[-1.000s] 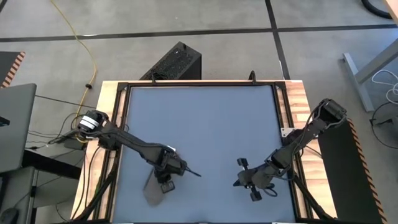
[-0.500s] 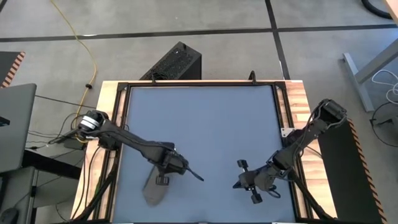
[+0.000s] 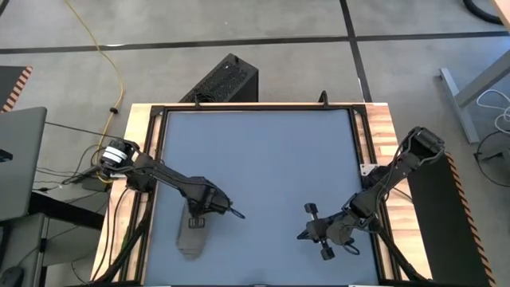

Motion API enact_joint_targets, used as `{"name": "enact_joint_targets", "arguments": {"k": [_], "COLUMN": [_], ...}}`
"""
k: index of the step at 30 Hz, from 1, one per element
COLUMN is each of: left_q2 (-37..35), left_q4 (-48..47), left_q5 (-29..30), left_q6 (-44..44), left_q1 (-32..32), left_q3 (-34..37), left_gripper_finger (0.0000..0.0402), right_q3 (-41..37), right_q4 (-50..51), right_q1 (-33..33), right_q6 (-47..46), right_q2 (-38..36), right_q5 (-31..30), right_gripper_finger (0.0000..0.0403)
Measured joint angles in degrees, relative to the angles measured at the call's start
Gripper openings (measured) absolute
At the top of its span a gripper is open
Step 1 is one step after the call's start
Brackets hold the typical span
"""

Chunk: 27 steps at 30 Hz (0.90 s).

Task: Roll towel
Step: Roll the gray towel, then return to Home Position

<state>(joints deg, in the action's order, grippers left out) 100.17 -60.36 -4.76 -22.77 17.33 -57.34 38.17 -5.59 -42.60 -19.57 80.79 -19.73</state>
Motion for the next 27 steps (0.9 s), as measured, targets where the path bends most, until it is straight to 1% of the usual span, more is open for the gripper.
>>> {"name": "enact_joint_targets", "arguments": {"k": [5, 9, 13, 16, 19, 21, 24, 27], "left_q2": [0.34, 0.22, -1.71, -4.55, -8.57, -12.22, -18.98, -27.24], "left_q4": [-1.60, -5.75, -10.11, -9.44, -4.79, 0.22, 8.79, 19.23], "left_q5": [2.02, 3.30, 7.83, 11.38, 13.93, 15.16, 17.11, 18.04], "left_q6": [1.09, 1.38, 2.81, 4.26, 6.74, 9.23, 13.99, 18.69], "left_q1": [1.27, 1.43, 1.41, 1.41, 1.37, 1.32, 0.59, -1.36], "left_q3": [-1.71, -5.49, -9.79, -12.18, -12.59, -11.86, -9.42, -3.85], "left_gripper_finger": [0.0000, 0.0000, 0.0000, 0.0000, 0.0000, 0.0000, 0.0000, 0.0000], "right_q3": [0.02, 0.05, 1.40, 2.66, 3.57, 3.56, 3.27, 1.15], "right_q4": [-0.12, -1.03, -0.72, -0.62, 0.46, 3.54, 9.19, 11.67], "right_q1": [1.32, 2.03, 3.13, 4.20, 5.39, 6.29, 8.86, 12.41], "right_q6": [0.02, 0.20, 0.77, 1.77, 4.62, 6.59, 7.76, 10.01], "right_q2": [0.00, 0.00, 0.00, -0.02, -0.68, -2.80, -9.03, -17.39], "right_q5": [-0.08, -0.09, -0.04, -0.02, 0.04, 0.04, 0.05, -0.01], "right_gripper_finger": [0.0020, 0.0020, 0.0020, 0.0021, 0.0022, 0.0023, 0.0019, 0.0018]}}
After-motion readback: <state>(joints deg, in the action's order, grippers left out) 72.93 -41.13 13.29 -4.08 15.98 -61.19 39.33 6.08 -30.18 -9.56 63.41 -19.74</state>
